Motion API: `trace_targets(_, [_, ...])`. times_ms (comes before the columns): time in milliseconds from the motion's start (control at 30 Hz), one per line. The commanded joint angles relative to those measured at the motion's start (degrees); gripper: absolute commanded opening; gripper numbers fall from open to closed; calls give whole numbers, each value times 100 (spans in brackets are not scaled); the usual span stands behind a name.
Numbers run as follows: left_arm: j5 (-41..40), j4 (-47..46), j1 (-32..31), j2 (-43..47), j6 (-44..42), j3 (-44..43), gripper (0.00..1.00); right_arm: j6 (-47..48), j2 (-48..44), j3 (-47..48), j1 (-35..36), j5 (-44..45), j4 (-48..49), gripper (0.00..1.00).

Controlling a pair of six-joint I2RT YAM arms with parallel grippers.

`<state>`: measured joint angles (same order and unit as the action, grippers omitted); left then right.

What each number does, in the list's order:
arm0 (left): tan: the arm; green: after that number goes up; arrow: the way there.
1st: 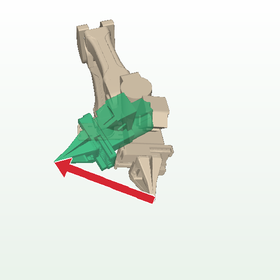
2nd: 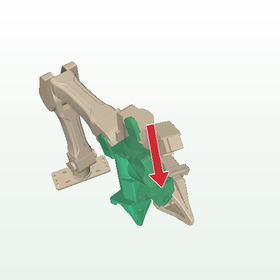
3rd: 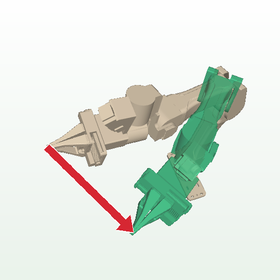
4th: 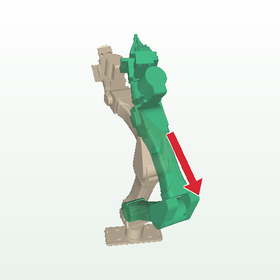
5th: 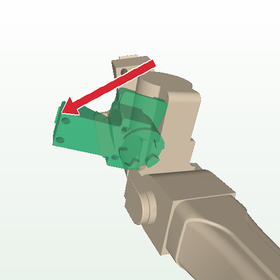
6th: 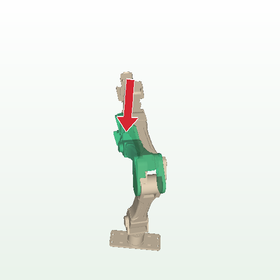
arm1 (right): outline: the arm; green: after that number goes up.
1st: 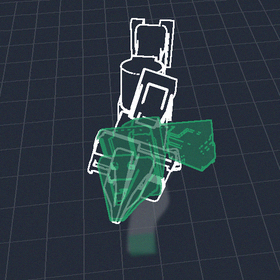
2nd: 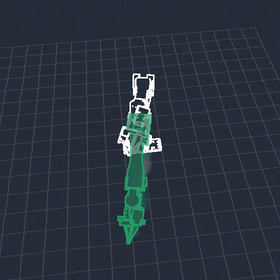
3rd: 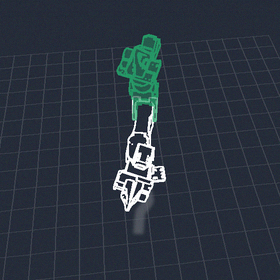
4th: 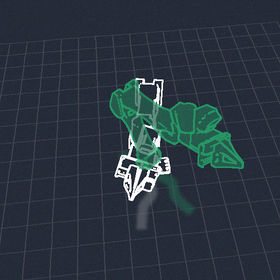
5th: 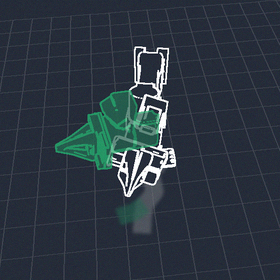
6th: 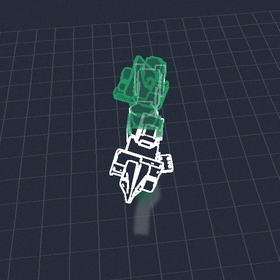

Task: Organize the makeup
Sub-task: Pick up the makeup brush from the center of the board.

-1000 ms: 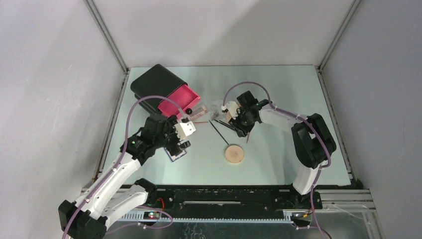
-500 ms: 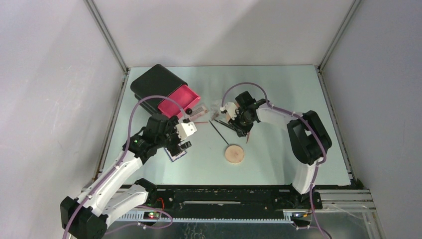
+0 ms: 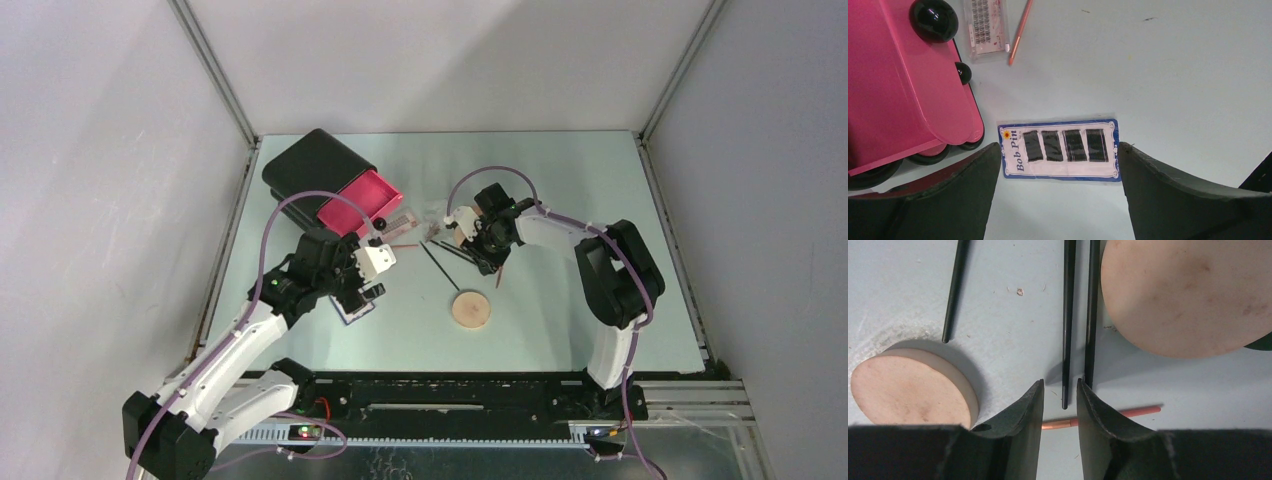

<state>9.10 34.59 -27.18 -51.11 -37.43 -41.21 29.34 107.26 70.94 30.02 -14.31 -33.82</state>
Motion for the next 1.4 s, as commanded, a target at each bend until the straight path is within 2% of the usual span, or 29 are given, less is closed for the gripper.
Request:
trace_targets(0, [-2, -212, 28, -12, 52, 3, 91, 121, 124, 219, -41, -81, -93, 38])
trace_targets(267, [-58, -281, 28, -34, 153, 18, 90, 93, 255, 216, 4, -78, -155, 28])
trace_targets(500, [-97, -275, 30, -139, 142, -123, 90, 50, -47, 214, 17, -172, -116, 0])
trace_targets(867, [139, -118, 28, -487, 189, -669, 90, -141, -911, 216, 25, -720, -76, 0])
trace_targets(1000, [557, -180, 44, -523, 450, -963, 90, -310, -1249, 219, -51, -845, -47, 0])
trace_targets(1200, [1320, -281, 212, -965, 1137, -2030, 90, -1213, -2061, 258, -546, -1771, 588, 0])
trace_targets(1367, [2065, -546, 467, -1719, 2346, -3113, 89, -2163, -2328, 553, -962, -2644, 1044, 0])
